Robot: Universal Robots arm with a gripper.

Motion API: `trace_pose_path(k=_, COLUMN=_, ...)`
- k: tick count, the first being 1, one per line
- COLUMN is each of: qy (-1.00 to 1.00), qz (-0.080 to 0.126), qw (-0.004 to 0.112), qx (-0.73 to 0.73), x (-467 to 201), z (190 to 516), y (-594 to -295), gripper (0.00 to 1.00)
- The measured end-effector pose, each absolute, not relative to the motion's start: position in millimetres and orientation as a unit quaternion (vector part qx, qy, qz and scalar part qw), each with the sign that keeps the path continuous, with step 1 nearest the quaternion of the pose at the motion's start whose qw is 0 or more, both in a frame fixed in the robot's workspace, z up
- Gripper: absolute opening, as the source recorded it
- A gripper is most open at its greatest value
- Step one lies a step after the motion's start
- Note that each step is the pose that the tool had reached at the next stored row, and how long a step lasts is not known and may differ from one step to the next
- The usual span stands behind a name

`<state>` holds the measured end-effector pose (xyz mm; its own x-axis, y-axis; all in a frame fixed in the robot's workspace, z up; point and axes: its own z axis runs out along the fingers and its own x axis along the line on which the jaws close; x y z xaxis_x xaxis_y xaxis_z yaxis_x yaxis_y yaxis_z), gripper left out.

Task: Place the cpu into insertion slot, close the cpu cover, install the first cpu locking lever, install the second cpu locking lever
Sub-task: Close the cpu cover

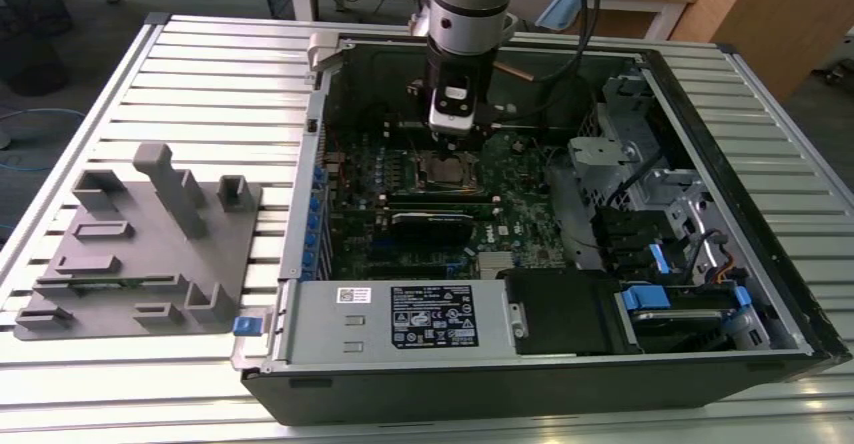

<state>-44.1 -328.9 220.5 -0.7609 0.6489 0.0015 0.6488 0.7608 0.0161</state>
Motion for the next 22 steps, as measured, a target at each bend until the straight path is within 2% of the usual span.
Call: trace_pose_path(k=22, qy=0.944, qz=0.008, qw=0.002, qx=0.331, x=-44.1, z=220.5, y=-329.0, gripper=0.11)
